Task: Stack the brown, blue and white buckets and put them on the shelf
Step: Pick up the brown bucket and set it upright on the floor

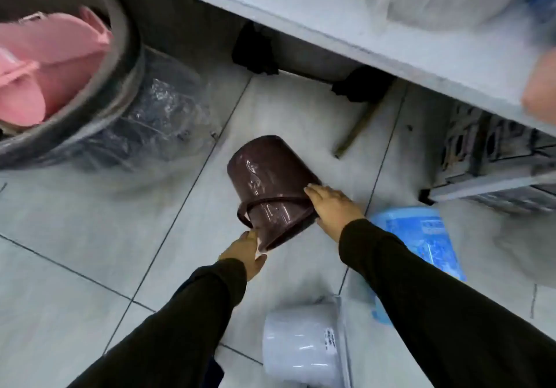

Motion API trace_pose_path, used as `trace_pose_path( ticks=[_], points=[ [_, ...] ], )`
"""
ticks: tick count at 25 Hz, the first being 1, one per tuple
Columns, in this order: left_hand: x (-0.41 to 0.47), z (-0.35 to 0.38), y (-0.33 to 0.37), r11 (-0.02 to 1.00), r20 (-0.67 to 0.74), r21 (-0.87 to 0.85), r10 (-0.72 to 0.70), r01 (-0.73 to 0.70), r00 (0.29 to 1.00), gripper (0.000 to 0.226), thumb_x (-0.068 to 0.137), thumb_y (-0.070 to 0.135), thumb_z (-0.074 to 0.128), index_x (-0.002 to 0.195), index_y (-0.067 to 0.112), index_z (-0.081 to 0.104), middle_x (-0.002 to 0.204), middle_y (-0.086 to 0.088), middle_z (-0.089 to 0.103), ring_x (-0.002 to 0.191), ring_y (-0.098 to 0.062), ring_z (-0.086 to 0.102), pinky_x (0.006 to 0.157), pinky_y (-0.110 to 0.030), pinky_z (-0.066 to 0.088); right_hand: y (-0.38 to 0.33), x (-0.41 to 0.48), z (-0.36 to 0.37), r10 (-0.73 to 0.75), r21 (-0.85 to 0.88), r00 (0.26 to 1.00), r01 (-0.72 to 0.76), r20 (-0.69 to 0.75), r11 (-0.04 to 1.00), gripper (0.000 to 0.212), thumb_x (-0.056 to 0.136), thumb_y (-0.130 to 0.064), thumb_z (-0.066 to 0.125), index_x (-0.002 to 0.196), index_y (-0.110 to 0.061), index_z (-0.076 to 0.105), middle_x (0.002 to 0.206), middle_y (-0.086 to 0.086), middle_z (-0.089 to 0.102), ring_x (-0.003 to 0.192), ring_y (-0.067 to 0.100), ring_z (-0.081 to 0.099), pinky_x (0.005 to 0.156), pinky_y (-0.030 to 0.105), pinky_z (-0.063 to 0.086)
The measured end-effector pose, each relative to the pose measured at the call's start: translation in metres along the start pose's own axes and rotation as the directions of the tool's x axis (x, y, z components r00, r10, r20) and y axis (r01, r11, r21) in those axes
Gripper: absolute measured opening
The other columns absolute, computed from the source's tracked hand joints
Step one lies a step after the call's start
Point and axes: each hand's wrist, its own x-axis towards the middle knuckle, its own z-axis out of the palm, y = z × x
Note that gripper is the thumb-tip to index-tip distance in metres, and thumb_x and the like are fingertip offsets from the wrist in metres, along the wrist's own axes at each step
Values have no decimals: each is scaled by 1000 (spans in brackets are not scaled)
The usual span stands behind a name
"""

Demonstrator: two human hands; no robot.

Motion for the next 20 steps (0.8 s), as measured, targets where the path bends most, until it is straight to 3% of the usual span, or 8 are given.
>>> trace_pose_path(
  ticks=[2, 5, 8, 11, 13, 15, 18, 20],
  points=[
    [23, 19, -13, 995, 27, -93, -18, 20, 999, 62, 90, 30, 58, 145, 18, 31, 140, -7, 53, 124, -29, 54, 105, -39, 44, 3, 14, 15, -26, 16, 999, 26, -34, 1000, 79, 90, -13, 61, 156, -25, 20, 162, 1, 27, 138, 33, 41, 110, 50, 40],
    [41, 24, -25, 990, -29, -133, 42, -46, 999, 32, 87, 35, 58, 115, 22, 51, 112, 0, 68, 106, -27, 64, 92, -40, 51, 12, 17, 31, -31, 46, 993, 36, -110, 998, 69, 92, -22, 59, 153, -32, 28, 148, 0, 47, 122, 32, 56, 95, 48, 52],
    [36, -23, -22, 986, -193, 20, 164, -164, 967, 24, 84, 45, 57, 104, 32, 54, 98, 9, 68, 89, -18, 67, 81, -33, 54, 16, 15, 24, -22, 86, 972, 43, -233, 995, 56, 96, -32, 54, 149, -30, 36, 141, 1, 55, 116, 32, 61, 88, 46, 55],
    [39, -87, -16, 921, -543, 132, 376, -366, 751, 39, 88, 32, 57, 126, 31, 55, 118, 5, 64, 106, -17, 60, 92, -31, 49, 13, 29, -11, 136, 253, 930, -49, -342, 966, 48, 99, -38, 46, 145, -25, 40, 131, 9, 61, 109, 35, 64, 88, 44, 54],
    [48, -118, -16, 901, -611, 96, 388, -422, 690, 53, 87, 18, 57, 139, 28, 49, 136, 2, 52, 125, -17, 48, 107, -30, 41, 3, 41, -24, 230, 354, 906, -97, -355, 930, 45, 99, -38, 47, 141, -20, 44, 119, 13, 67, 103, 37, 66, 86, 43, 54],
    [61, -127, -25, 936, -582, 38, 306, -351, 753, 66, 82, 12, 60, 144, 26, 42, 146, -2, 40, 134, -23, 41, 114, -36, 36, -9, 55, -27, 333, 471, 893, -164, -302, 867, 39, 99, -37, 47, 133, -18, 49, 107, 14, 70, 96, 36, 67, 85, 43, 57],
    [73, -109, -48, 999, -515, 7, 45, -48, 856, 85, 78, 11, 63, 151, 22, 21, 154, -12, 27, 134, -39, 40, 111, -50, 39, -19, 67, -14, 544, 699, 819, -281, -183, 657, 31, 99, -31, 50, 123, -14, 56, 104, 13, 72, 95, 34, 69, 89, 42, 57],
    [74, -89, -61, 965, -486, -253, -188, 69, 854, 77, 86, 16, 59, 151, 18, 19, 153, -20, 30, 128, -45, 46, 109, -53, 41, -20, 67, -1, 651, 802, 757, -352, -59, 482, 28, 99, -27, 51, 120, -10, 58, 110, 15, 71, 99, 36, 68, 90, 42, 56]
  ],
)
